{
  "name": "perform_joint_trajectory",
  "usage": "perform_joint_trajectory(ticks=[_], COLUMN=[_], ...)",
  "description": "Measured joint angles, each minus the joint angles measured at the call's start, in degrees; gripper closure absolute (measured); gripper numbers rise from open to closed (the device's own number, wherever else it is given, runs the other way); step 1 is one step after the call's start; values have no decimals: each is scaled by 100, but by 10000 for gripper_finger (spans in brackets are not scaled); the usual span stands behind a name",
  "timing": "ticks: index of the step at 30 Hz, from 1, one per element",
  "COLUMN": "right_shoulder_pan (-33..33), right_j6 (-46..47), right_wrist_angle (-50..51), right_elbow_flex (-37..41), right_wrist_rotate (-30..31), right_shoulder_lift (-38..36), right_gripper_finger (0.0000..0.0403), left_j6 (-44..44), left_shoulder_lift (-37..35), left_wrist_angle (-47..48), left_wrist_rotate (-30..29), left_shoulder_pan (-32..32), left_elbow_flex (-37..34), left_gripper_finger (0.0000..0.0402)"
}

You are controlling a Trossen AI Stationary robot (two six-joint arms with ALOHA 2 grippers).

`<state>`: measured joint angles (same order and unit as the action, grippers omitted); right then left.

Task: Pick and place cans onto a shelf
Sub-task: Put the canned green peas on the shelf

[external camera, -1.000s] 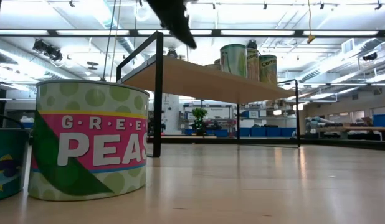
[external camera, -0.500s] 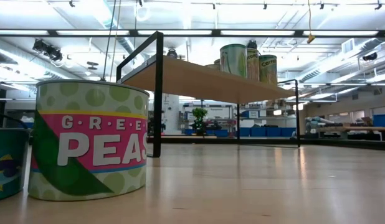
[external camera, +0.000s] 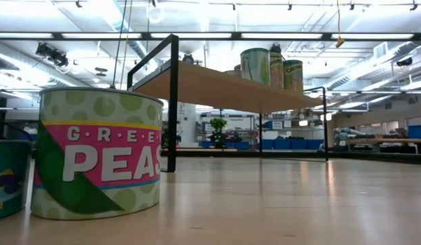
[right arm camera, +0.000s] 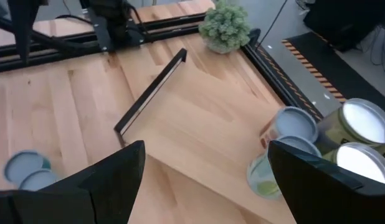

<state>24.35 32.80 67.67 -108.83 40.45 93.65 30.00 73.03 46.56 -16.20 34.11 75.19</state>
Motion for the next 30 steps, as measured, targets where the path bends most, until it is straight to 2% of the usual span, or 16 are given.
perform_joint_trajectory(ticks=[6,9,15,18,22,26,30], right_shoulder_pan=[187,238,324,389,447,473,522], right_j6=[103,107,182,276,304,351,528], right_wrist_angle=[-309,-566,-1246,-1510,-1582,-1518,-1507], right_elbow_flex=[239,438,1042,1230,1377,1496,1520], right_wrist_rotate=[-63,-260,-573,-621,-588,-520,-580], right_shoulder_lift=[-1,0,4,11,3,4,4], right_gripper_finger=[56,56,56,56,56,56,56], left_j6=[1366,2026,2588,2590,2156,1743,1688], left_shoulder_lift=[4,13,326,658,1140,1613,2054], left_wrist_angle=[-348,-830,-1742,-1835,-2113,-2465,-2899], left_wrist_rotate=[-291,-339,-501,-518,-556,-559,-564], left_shoulder_pan=[787,1075,1372,1280,1100,870,578], left_elbow_flex=[-521,-929,-1592,-1640,-1627,-1627,-1625], left_gripper_finger=[262,259,221,183,135,113,97])
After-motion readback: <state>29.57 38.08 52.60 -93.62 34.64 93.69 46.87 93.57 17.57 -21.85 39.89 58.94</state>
